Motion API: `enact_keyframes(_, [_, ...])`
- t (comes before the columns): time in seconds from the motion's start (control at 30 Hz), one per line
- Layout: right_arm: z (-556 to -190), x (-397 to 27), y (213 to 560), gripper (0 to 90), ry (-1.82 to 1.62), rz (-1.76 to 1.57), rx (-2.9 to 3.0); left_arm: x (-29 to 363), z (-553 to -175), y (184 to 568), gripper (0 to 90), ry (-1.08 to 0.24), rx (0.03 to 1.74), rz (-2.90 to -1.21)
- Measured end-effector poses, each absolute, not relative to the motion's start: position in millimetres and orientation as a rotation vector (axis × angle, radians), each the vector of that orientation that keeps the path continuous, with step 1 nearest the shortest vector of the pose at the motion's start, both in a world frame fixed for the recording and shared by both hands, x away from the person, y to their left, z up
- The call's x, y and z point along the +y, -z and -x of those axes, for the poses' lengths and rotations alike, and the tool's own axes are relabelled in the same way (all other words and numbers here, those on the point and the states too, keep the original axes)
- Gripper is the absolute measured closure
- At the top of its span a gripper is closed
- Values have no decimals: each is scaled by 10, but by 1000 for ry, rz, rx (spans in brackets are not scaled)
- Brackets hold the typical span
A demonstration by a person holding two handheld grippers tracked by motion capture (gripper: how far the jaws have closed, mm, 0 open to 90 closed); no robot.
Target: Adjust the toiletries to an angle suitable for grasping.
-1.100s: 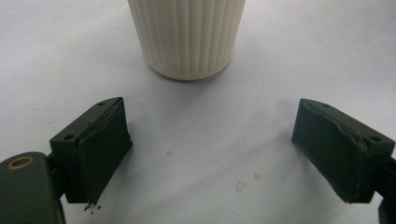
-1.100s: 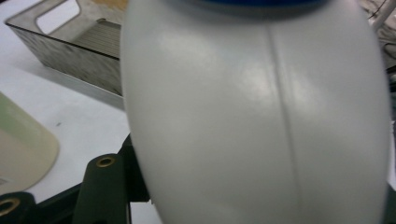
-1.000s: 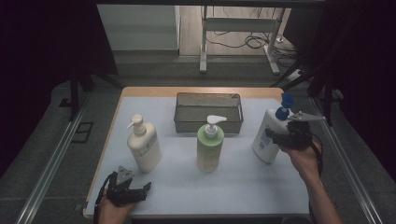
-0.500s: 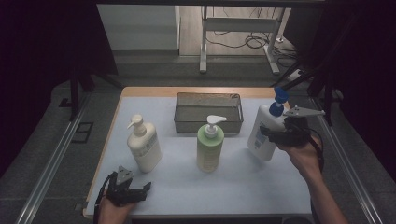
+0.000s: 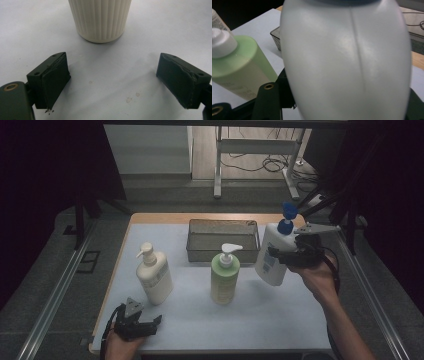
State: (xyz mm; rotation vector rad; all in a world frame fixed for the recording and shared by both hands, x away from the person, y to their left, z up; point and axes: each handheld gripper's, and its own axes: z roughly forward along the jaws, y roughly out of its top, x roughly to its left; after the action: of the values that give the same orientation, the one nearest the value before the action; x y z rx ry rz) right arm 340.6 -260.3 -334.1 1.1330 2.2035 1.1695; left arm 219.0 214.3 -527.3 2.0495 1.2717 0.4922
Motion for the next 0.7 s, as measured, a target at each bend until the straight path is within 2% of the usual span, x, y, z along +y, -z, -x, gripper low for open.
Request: enact_keyframes(0.7, [-3731,-2202,3131,398,-1197,-1112,2191,2143,-2196,5270,106,-488,1272,-2053])
